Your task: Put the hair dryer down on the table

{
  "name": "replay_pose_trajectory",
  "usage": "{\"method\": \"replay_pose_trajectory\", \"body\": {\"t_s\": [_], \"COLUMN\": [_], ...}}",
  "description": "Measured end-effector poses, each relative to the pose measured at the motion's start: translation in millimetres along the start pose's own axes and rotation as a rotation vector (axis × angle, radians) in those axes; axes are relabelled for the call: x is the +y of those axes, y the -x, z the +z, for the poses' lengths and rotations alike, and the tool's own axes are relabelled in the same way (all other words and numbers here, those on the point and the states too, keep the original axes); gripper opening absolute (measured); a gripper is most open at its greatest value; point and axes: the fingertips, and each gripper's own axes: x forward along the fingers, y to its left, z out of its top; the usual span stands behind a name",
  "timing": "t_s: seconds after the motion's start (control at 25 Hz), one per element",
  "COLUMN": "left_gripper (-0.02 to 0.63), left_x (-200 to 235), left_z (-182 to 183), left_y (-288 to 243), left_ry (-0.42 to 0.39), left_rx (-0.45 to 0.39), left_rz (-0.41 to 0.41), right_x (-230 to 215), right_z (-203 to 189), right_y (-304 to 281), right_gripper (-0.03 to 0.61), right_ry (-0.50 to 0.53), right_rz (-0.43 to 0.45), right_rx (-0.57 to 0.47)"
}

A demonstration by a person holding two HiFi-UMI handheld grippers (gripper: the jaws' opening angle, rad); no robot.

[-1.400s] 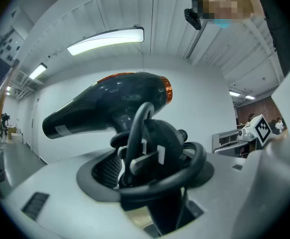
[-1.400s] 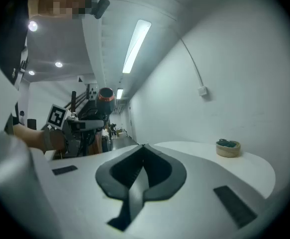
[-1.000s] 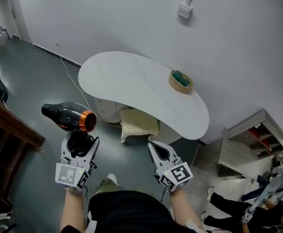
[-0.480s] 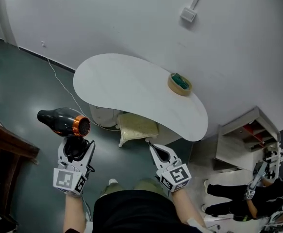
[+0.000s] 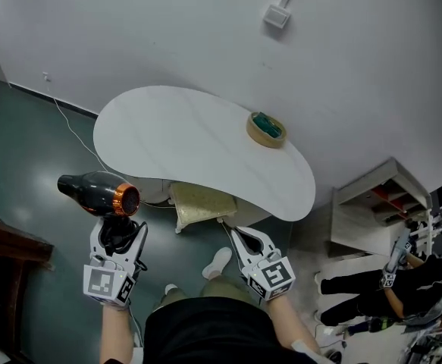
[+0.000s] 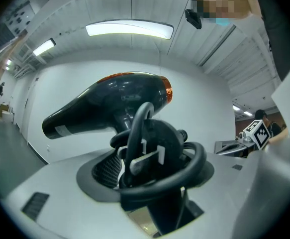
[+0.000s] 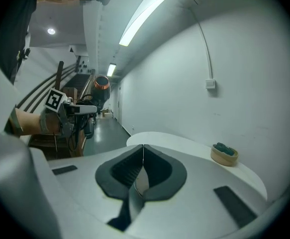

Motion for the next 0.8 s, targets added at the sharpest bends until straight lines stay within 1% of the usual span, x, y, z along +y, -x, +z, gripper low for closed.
{"method": "replay_pose_trajectory", "body": {"t_s": [0.16, 0.28, 0.56, 0.8], "left_gripper": [0.324, 0.324, 0.324, 0.324], "left_x": [-17, -35, -93, -148], "left_z": [-16, -25, -26, -27], "left_y": [-31, -66, -177, -271], "left_ry": [-0.007, -0.028, -0.071, -0.084], "left_rx": [0.024, 0.051, 0.082, 0.090], "left_rz": [-0.019, -0.044, -0.061, -0.094], "right_x": [-40, -77, -185, -285], "right_z": [-19, -29, -29, -32], "right_y": [-3, -8, -14, -9], "right_gripper": [0.015, 0.015, 0.015, 0.015], "right_ry": [-0.041, -0.063, -0.078, -0.097], "right_rz": [-0.023, -0.027, -0.014, -0.021], "right_rx": [-0.008, -0.019, -0.028, -0.031]}}
